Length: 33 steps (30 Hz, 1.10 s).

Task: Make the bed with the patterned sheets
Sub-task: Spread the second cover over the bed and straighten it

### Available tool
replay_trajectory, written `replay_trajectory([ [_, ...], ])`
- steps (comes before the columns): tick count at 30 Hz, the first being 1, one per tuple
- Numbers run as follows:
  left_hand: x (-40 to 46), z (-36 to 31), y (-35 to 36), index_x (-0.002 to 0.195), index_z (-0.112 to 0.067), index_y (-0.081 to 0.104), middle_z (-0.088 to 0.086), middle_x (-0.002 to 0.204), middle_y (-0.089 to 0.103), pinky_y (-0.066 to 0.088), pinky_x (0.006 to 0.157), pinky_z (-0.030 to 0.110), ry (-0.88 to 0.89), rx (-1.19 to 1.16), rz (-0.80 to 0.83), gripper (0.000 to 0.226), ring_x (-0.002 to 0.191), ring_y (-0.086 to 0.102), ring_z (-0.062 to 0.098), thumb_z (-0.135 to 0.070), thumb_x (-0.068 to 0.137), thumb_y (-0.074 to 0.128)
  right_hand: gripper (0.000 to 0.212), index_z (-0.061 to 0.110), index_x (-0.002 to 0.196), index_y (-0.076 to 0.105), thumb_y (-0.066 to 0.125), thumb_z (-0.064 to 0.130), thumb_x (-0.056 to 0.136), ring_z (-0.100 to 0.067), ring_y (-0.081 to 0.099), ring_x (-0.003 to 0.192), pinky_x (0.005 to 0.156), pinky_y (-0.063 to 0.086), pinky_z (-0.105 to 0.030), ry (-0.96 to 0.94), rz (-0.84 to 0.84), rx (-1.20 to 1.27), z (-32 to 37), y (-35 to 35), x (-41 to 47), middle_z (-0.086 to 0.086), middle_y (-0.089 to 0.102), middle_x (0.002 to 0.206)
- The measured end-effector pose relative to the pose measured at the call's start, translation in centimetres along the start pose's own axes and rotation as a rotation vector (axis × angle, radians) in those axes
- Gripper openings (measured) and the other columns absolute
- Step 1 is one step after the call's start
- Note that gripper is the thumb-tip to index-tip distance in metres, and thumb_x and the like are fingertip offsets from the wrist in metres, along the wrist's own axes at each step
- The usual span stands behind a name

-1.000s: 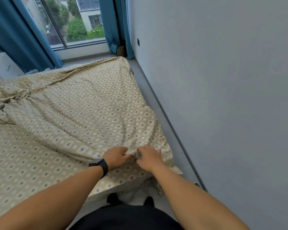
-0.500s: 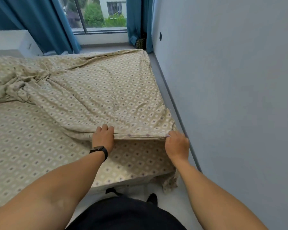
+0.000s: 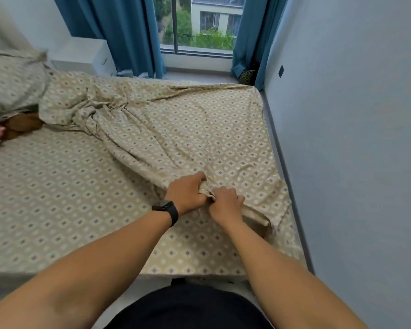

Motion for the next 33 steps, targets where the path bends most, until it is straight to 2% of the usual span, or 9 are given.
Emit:
replay_trajectory([
  [3, -0.4, 3.2, -1.7, 0.104, -0.028, 0.052, -0.007, 0.097, 0.054, 0.048, 0.059, 0.036, 0.058, 0.236, -0.016, 0.025, 0.078, 0.057, 0.021, -0.041, 0.083, 0.060, 0.016, 0.023, 0.086, 0.052, 0.042, 0.010, 0.089, -0.027, 0.060, 0.087, 0.072, 0.045, -0.039, 0.033, -0.145, 0.181, 1.6, -1.7, 1.2, 0.001, 0.059, 0.090],
  [6, -0.4, 8.9, -2.9, 0.096, -0.022, 0.053, 0.000, 0.098, 0.049, 0.041, 0.054, 0.035, -0.092, 0.388, -0.053, 0.015, 0.085, 0.050, 0.025, -0.013, 0.088, 0.061, 0.013, 0.017, 0.091, 0.056, 0.045, 0.011, 0.092, -0.024, 0.058, 0.080, 0.068, 0.047, -0.037, -0.066, -0.190, 0.129, 3.8, -2.8, 2.9, 0.002, 0.058, 0.089],
  [10, -0.1, 14.8, -4.6, 0.106, -0.022, 0.061, 0.005, 0.111, 0.055, 0.044, 0.074, 0.040, -0.352, 0.399, -0.147, 0.020, 0.103, 0.049, 0.032, -0.012, 0.090, 0.056, 0.009, 0.019, 0.088, 0.055, 0.050, 0.014, 0.095, -0.022, 0.056, 0.080, 0.066, 0.039, -0.034, -0.035, -0.291, 0.229, 4.3, -3.3, 4.3, 0.005, 0.058, 0.087],
  [18, -1.8, 23.8, -8.6, 0.099, -0.030, 0.059, 0.002, 0.099, 0.063, 0.052, 0.080, 0.039, -0.915, -0.066, -0.386, 0.026, 0.091, 0.060, 0.031, -0.009, 0.092, 0.045, 0.023, 0.012, 0.091, 0.059, 0.047, -0.006, 0.083, -0.028, 0.057, 0.082, 0.067, 0.040, -0.035, 0.107, -0.415, 0.357, 2.0, -5.5, 8.2, -0.002, 0.059, 0.087],
  [22, -0.4, 24.8, -11.0, 0.119, -0.019, 0.059, 0.008, 0.112, 0.063, 0.048, 0.075, 0.035, -0.797, -0.357, -0.464, 0.038, 0.090, 0.056, 0.026, 0.003, 0.093, 0.043, 0.019, 0.017, 0.102, 0.061, 0.051, 0.012, 0.086, -0.030, 0.059, 0.099, 0.089, 0.046, -0.044, 0.081, -0.185, 0.036, 4.7, -3.6, 10.4, -0.004, 0.064, 0.104],
  [25, 2.4, 23.3, -11.6, 0.117, -0.020, 0.053, 0.004, 0.097, 0.056, 0.042, 0.069, 0.037, -0.615, -0.507, -0.255, 0.042, 0.084, 0.053, 0.026, 0.009, 0.092, 0.037, 0.063, 0.025, 0.143, 0.043, 0.059, 0.045, 0.086, -0.032, 0.039, 0.134, 0.108, 0.029, -0.051, -0.012, 0.045, -0.061, 10.5, -0.9, 10.7, -0.006, 0.042, 0.145],
  [27, 3.9, 22.1, -12.3, 0.109, -0.028, 0.051, 0.003, 0.085, 0.055, 0.044, 0.063, 0.042, -0.474, -0.478, -0.163, 0.045, 0.078, 0.056, 0.031, 0.010, 0.087, 0.040, 0.084, 0.031, 0.154, 0.023, 0.060, 0.057, 0.083, -0.032, 0.022, 0.144, 0.114, 0.021, -0.054, -0.165, 0.131, -0.097, 17.0, 1.5, 10.6, -0.003, 0.020, 0.157],
  [31, 5.6, 20.9, -14.6, 0.118, -0.033, 0.049, 0.003, 0.091, 0.063, 0.049, 0.066, 0.039, -0.160, -0.238, -0.014, 0.042, 0.088, 0.063, 0.025, -0.010, 0.085, 0.062, 0.029, 0.019, 0.117, 0.058, 0.052, 0.022, 0.089, -0.030, 0.059, 0.112, 0.088, 0.045, -0.041, -0.185, 0.037, 0.120, 24.7, 3.2, 11.5, -0.004, 0.062, 0.117],
  [33, 5.3, 23.8, -16.6, 0.127, -0.031, 0.050, 0.002, 0.107, 0.067, 0.054, 0.075, 0.040, -0.021, 0.011, 0.009, 0.042, 0.101, 0.064, 0.021, -0.024, 0.088, 0.067, 0.026, 0.019, 0.110, 0.064, 0.050, 0.013, 0.089, -0.027, 0.063, 0.098, 0.073, 0.044, -0.035, -0.090, -0.112, 0.209, 26.1, 2.7, 12.0, -0.001, 0.066, 0.105],
])
Point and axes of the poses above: each hand's wrist, its own x-axis towards the middle knuckle, its own y-axis out of the palm, z = x × y, the point moved 7 cm from there along x, towards the middle knuckle
